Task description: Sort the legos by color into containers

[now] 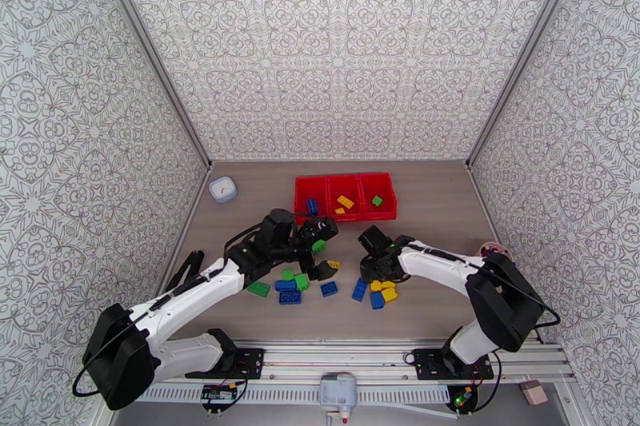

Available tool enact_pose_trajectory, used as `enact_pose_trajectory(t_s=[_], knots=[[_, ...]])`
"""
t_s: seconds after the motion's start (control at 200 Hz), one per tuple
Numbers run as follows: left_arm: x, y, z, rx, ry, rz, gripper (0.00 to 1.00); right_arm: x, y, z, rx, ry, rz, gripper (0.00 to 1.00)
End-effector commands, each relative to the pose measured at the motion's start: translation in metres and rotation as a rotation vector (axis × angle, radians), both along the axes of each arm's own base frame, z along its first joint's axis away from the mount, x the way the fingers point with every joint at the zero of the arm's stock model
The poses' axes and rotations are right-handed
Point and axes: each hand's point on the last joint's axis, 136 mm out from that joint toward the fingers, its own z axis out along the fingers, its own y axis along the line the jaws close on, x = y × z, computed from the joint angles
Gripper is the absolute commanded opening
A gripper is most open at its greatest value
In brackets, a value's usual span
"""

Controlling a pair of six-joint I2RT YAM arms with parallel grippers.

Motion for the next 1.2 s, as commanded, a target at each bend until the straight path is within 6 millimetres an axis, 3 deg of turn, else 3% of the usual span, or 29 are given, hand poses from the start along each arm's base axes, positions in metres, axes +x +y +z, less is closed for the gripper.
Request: enact_pose_trajectory(t_s=[0.0, 0.265, 0.5, 0.68, 0.925, 1.195], knots=[[-0.004, 0.001, -0.008, 0.014, 0.016, -0.016, 1.00, 0.008, 0.009, 0.010, 0.022, -0.025, -0.002, 0.67], [-0.001, 0.002, -0.008, 0.011, 0.017, -0.003, 1.00, 0.029, 0.014, 0.022, 0.051, -0.074, -0.009, 0.64], [0.008, 0.012, -0.005, -0.018, 0.007, 0.070, 1.00, 0.058, 0.028, 0.048, 0.123, -0.171, -0.002, 0.64], [0.014, 0.026, 0.002, -0.060, -0.006, 0.140, 1.00, 0.098, 0.045, 0.081, 0.192, -0.300, 0.017, 0.63], [0.018, 0.041, 0.003, -0.087, -0.014, 0.211, 1.00, 0.169, 0.065, 0.117, 0.228, -0.456, 0.047, 0.63], [0.020, 0.050, 0.002, -0.092, -0.009, 0.256, 1.00, 0.235, 0.080, 0.121, 0.180, -0.522, 0.099, 0.63]])
